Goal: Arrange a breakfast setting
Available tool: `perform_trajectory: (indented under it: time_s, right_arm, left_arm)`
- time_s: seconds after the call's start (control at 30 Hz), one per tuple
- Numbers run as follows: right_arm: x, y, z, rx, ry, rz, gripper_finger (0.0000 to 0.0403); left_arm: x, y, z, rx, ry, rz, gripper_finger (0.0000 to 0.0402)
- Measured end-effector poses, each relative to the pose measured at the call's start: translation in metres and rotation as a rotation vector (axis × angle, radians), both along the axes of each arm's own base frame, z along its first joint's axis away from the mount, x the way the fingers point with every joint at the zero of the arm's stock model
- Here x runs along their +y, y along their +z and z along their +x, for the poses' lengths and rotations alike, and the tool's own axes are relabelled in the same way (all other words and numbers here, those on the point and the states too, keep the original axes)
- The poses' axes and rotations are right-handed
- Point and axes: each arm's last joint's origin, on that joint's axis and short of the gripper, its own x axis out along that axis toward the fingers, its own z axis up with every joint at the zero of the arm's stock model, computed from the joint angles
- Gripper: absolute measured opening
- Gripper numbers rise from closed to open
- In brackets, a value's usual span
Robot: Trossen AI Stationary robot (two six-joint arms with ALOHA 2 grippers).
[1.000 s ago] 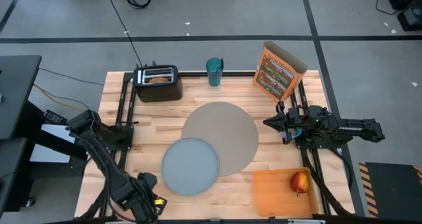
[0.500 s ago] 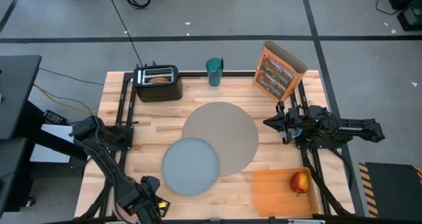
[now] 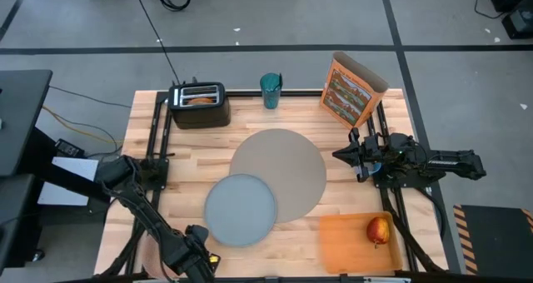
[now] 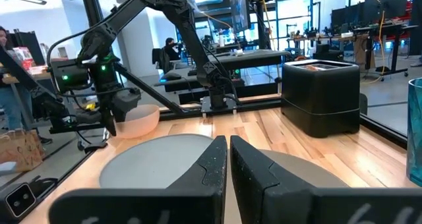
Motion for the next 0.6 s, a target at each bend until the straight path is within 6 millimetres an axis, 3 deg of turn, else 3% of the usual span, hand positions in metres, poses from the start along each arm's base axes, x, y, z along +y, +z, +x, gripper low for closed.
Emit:
perform_trajectory:
  time_s: [0.27, 0.43, 0.6]
  right_arm:
    - [0.0, 0.0, 0.0, -0.001, 0.0, 0.0, 0.0027]
    - [0.0, 0.0, 0.0, -0.001, 0.0, 0.0, 0.0027]
    - [0.0, 0.0, 0.0, -0.001, 0.0, 0.0, 0.0027]
  left_arm:
    - [0.0, 0.0, 0.0, 0.043, -0.004, -0.03, 0.002]
    - [0.001, 0.005, -0.001, 0.039, -0.013, -0.037, 0.0018]
    - [0.004, 0.034, 0.001, 0.017, -0.048, -0.045, 0.0014]
